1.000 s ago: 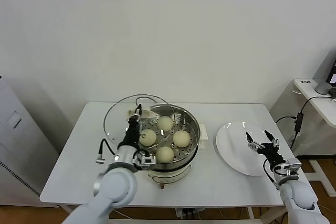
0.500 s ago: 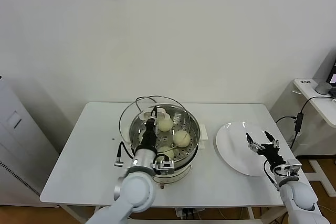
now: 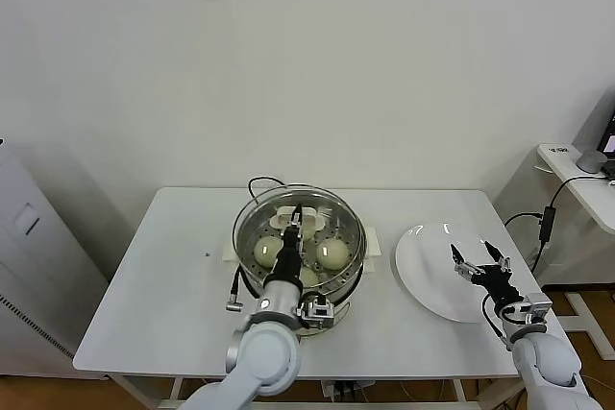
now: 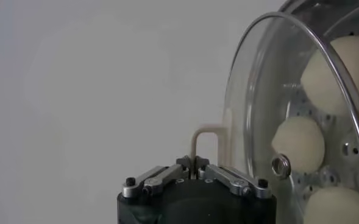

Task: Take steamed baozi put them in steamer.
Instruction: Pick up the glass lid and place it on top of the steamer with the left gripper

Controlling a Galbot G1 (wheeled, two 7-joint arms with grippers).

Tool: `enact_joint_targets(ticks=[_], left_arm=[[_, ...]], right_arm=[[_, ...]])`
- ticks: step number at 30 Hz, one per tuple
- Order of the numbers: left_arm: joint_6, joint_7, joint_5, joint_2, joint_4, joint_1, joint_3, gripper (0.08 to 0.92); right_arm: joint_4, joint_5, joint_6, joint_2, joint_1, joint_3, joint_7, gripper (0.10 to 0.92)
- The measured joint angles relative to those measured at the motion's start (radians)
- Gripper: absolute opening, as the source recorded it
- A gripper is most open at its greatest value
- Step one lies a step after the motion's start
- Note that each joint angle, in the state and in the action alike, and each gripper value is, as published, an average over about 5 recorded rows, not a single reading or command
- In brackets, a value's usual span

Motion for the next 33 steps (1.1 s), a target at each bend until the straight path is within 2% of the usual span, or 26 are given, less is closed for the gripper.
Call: enact_joint_targets(ticks=[30, 33], left_arm=[[-0.021, -0.041, -0.006, -0.027, 0.06, 0.02, -0.001, 0.105], [-0.021, -0.052, -0.017, -0.025, 0.059, 0.025, -0.003, 0.135]], right_arm=[[-0.004, -0.004, 0.004, 0.003, -0.009, 0.01, -0.008, 0.823], [-0.003, -0.005, 0.004, 0.003, -0.01, 0.01, -0.01, 0.823]])
